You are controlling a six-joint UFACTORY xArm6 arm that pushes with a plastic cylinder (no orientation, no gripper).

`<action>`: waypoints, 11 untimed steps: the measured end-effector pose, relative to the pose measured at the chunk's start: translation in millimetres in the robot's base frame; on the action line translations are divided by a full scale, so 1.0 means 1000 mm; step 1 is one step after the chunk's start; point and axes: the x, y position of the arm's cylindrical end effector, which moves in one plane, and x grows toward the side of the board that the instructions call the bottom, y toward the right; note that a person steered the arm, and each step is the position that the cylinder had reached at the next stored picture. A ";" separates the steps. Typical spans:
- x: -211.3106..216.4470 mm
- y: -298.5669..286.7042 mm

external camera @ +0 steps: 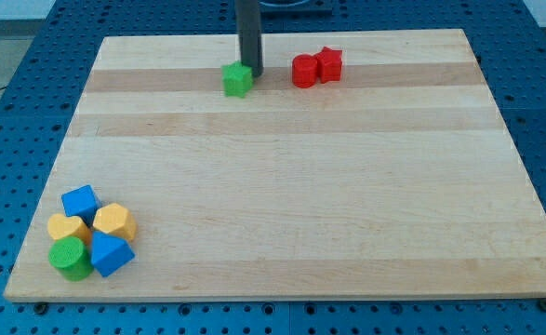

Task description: Point your arm at the bottom left of the board

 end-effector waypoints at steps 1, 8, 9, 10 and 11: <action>0.033 -0.016; 0.169 -0.245; 0.250 -0.235; 0.313 -0.224; 0.313 -0.206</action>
